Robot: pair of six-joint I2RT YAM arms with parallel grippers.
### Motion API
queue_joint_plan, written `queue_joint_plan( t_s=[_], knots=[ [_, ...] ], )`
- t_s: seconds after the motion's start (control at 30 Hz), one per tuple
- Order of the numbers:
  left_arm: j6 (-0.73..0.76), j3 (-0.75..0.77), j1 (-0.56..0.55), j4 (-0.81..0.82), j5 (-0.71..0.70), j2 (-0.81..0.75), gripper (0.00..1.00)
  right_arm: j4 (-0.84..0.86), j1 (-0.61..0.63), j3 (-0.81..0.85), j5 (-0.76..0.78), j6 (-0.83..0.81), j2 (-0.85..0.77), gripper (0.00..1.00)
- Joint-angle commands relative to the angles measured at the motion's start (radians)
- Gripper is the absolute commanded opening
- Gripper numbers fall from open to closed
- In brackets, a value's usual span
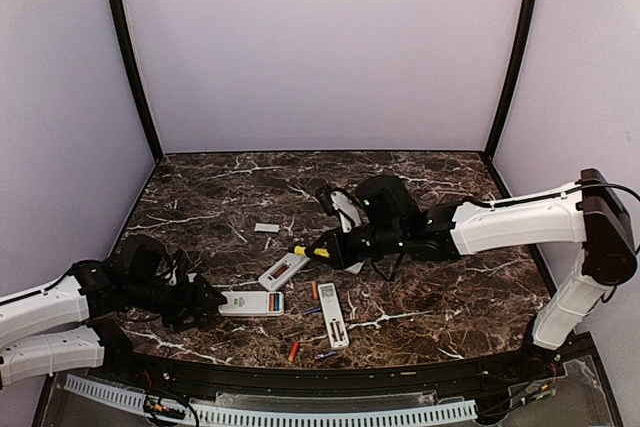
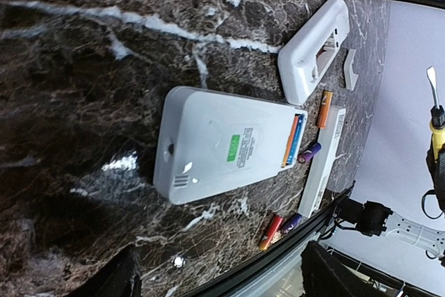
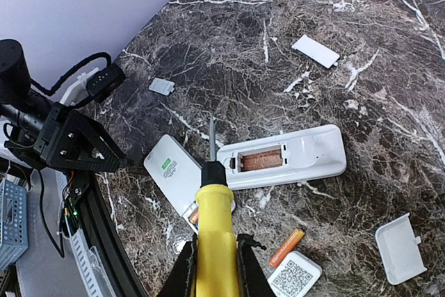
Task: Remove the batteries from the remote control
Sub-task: Pass from the left arm to the right, then adjust the remote control without the battery cover at the center of the board.
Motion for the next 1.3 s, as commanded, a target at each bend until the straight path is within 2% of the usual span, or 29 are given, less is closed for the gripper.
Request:
queue_joint_plan(
  t_s=[0.0,0.17,0.3,0.47,0.57,0.77,0.87,1.07,1.27],
  knots=[
    [-0.036,-0.047,-0.004,0.151,0.051,0.066,0.76,0.006,0.008,0.033,0.017,0.013,-0.007,0.0],
    [-0.022,-0.048,-0.004,0.276,0.069,0.187,0.68,-0.012,0.012,0.011,0.042,0.024,-0.034,0.0],
    [-0.018,-0.048,-0.004,0.362,0.085,0.267,0.55,-0.018,0.011,0.002,0.067,0.045,-0.05,0.0],
    [-0.002,-0.031,-0.004,0.443,0.089,0.378,0.51,-0.019,0.011,-0.009,0.075,0.058,-0.061,0.0],
    [0.031,-0.012,-0.004,0.454,0.047,0.426,0.44,-0.019,0.013,-0.023,0.09,0.065,-0.069,0.0],
    [0.115,0.064,-0.004,0.446,-0.037,0.509,0.43,-0.045,0.014,-0.058,0.106,0.075,-0.117,0.0],
    [0.143,0.089,-0.004,0.533,-0.011,0.598,0.43,-0.073,0.015,-0.087,0.106,0.082,-0.149,0.0],
    [0.219,0.183,-0.004,0.555,0.052,0.761,0.39,-0.087,0.036,-0.127,0.08,0.124,-0.177,0.0],
    [0.212,0.154,-0.003,0.519,0.029,0.741,0.37,-0.159,0.091,-0.086,0.075,0.165,-0.123,0.0]
  ],
)
